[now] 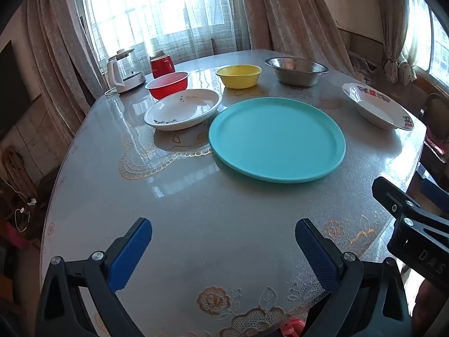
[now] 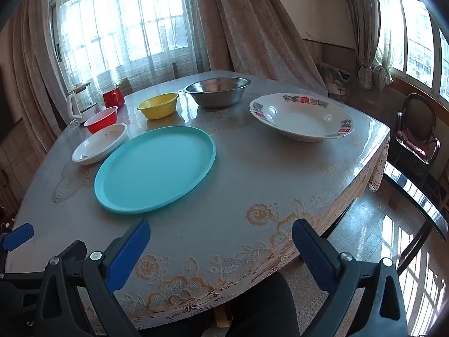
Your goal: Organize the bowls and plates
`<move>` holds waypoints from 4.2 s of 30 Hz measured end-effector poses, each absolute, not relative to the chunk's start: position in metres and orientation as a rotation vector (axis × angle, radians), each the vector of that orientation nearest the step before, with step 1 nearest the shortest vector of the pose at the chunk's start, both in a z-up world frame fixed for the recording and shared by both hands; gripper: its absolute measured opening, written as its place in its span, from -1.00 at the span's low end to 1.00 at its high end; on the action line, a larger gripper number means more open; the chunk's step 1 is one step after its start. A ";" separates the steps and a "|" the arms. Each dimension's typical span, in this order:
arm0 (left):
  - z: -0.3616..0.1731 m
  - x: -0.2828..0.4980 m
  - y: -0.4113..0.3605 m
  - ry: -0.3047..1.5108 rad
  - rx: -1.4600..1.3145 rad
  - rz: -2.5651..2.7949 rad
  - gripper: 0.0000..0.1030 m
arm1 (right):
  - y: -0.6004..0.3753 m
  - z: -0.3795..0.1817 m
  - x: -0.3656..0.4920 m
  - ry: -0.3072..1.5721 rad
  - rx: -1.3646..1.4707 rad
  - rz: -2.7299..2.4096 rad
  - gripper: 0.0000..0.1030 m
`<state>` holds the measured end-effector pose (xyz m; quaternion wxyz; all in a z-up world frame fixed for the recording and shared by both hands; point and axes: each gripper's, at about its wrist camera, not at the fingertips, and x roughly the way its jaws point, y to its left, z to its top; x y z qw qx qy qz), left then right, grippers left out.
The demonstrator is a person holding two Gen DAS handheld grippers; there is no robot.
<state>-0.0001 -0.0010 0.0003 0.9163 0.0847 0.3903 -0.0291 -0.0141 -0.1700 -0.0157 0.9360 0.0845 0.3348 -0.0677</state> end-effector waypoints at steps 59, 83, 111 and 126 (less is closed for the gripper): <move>-0.011 0.007 0.002 0.864 0.162 -0.073 1.00 | -0.176 -0.029 -0.006 0.739 0.212 -0.124 0.99; -0.008 0.029 0.011 0.913 0.082 -0.104 1.00 | -0.179 -0.017 0.004 0.669 0.188 -0.065 0.99; -0.025 0.132 0.024 0.909 -0.158 -0.199 0.48 | -0.195 -0.041 0.117 0.791 0.237 0.049 -0.30; -0.027 0.136 -0.013 0.875 -0.035 -0.228 -0.18 | -0.227 -0.042 0.116 0.812 0.315 -0.005 -0.72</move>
